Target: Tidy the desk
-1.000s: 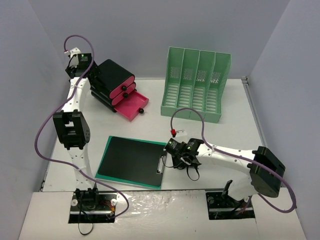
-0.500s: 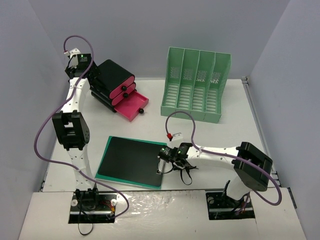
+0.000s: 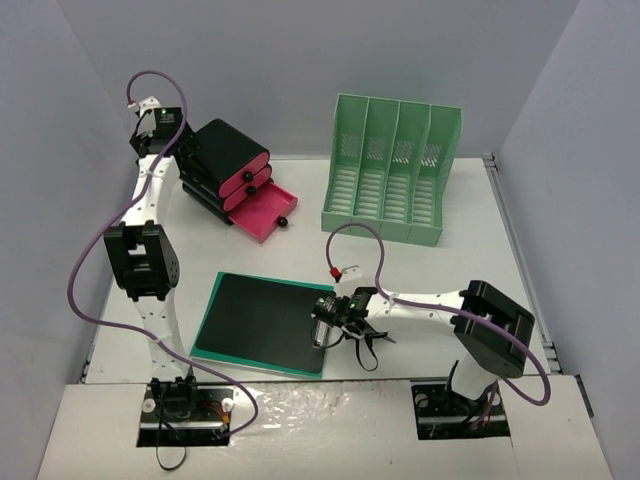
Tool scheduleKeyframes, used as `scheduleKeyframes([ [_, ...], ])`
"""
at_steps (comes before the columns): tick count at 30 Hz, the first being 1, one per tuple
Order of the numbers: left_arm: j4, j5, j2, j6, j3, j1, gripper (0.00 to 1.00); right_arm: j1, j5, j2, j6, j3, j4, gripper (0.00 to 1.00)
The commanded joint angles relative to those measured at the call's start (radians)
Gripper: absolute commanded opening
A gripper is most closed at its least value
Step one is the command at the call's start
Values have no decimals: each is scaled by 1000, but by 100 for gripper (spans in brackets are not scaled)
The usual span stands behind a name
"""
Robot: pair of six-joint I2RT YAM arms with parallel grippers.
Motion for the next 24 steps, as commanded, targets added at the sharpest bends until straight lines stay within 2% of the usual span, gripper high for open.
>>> scheduleKeyframes([
  [1,-147,0,-26,47,-36,12,90,15,24,39,-5,24,20,41],
  [14,-145,-1,-39,53,-42,20,90,10,-5,138,-69,55,119,41],
  [24,-136,-4,-55,58,-66,22,90,-77,-114,109,-81,-7,227,38],
])
